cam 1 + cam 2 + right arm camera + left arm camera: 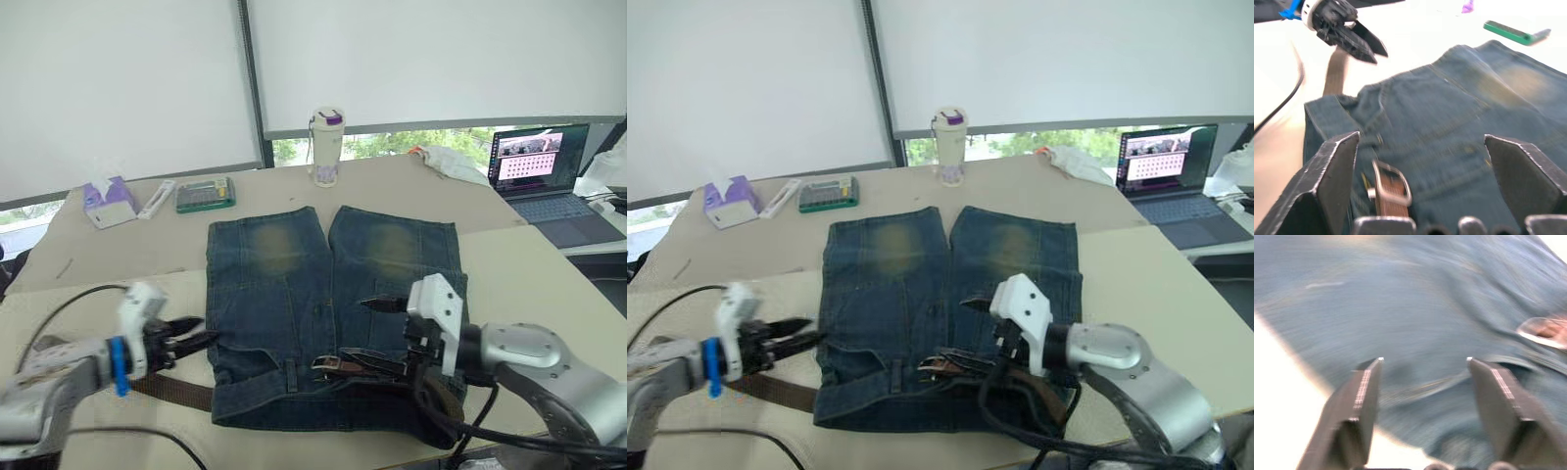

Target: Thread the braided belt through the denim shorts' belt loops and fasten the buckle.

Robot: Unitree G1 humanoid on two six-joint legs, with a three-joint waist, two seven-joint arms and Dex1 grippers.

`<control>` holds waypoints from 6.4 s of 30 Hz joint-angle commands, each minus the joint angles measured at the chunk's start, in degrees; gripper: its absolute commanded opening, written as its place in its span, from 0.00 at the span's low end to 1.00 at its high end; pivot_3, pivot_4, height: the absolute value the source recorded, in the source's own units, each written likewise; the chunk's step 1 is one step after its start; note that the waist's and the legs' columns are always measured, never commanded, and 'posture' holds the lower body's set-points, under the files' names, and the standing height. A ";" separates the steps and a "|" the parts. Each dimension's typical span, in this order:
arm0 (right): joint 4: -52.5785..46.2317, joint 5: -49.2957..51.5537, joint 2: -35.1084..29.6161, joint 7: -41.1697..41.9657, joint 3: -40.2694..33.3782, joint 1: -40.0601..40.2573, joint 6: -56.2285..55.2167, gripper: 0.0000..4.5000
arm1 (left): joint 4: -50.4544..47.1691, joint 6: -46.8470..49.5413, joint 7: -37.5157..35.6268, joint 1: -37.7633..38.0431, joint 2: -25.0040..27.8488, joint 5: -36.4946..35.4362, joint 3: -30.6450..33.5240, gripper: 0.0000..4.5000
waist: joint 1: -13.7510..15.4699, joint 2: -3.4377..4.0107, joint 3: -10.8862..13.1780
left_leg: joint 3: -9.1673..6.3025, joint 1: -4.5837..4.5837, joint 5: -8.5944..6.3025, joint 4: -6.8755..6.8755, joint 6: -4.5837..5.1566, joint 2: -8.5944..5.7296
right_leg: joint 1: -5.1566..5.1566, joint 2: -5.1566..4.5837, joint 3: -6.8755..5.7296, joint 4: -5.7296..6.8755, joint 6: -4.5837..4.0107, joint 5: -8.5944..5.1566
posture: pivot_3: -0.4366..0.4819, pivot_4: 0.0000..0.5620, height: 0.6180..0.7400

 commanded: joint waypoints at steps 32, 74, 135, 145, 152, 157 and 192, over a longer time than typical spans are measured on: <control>3.08 -10.36 -2.33 5.57 7.09 -4.10 -7.89 1.00 | 60.05 -12.05 33.59 -26.01 -1.29 10.53 10.00 0.65 | 1.95 0.83 -0.52 | -0.52 -0.04 0.16 -0.06 -0.62 -0.15 | -0.01 -0.10 -0.46 0.09 -0.15 0.09 | 0.48 0.27 1.00; 20.13 43.21 31.28 -48.72 -27.07 -26.79 35.02 1.00 | 25.80 -98.09 35.26 -33.89 -3.90 62.33 -48.63 0.00 | 0.73 0.10 -0.20 | -0.44 -0.40 0.20 -0.68 -0.52 0.06 | -0.39 -0.03 -0.34 0.03 -0.43 0.30 | 0.48 0.27 1.00; 5.68 67.71 -10.36 -34.19 -8.19 -8.39 11.80 0.00 | 33.50 26.04 6.89 -37.14 9.38 -51.50 -11.59 0.73 | -0.35 -0.18 0.14 | -0.63 -0.07 0.35 -0.59 -0.26 -0.26 | -0.06 -0.03 -0.38 -0.20 -0.04 0.01 | 0.48 0.27 1.00; 6.14 60.77 -8.08 -36.30 -4.54 -9.64 10.37 0.00 | 13.39 29.65 7.08 -20.32 18.52 -71.51 -21.08 0.73 | -0.28 -0.17 0.16 | -0.51 -0.09 0.38 -0.75 -0.35 -0.04 | -0.18 -0.01 -0.25 -0.19 -0.12 0.03 | 0.48 0.27 1.00; 5.22 60.74 -6.66 -36.81 -3.62 -9.58 10.48 0.00 | 7.59 14.43 23.18 -10.40 17.59 -79.95 -24.70 0.84 | 0.05 -0.15 0.16 | -0.53 -0.16 0.50 -0.77 -0.58 -0.06 | -0.14 -0.12 -0.25 -0.36 -0.21 0.06 | 0.48 0.27 1.00; 4.56 60.60 -6.92 -35.86 -2.97 -9.58 10.79 0.00 | 6.07 8.54 26.06 -6.18 12.59 -80.24 -24.54 0.99 | 0.15 -0.06 0.14 | -0.50 -0.19 0.50 -0.78 -0.57 -0.05 | -0.14 -0.10 -0.26 -0.43 -0.23 0.08 | 0.48 0.27 1.00; -0.68 17.92 -17.29 -19.88 13.15 -6.31 8.30 0.46 | 6.93 1.52 48.93 -2.76 -7.14 -80.24 -22.41 0.00 | 1.07 -0.06 0.08 | -0.46 -0.24 0.72 -0.77 -0.94 -0.05 | -0.06 0.02 -0.32 -0.71 -0.29 0.14 | 0.48 0.27 1.00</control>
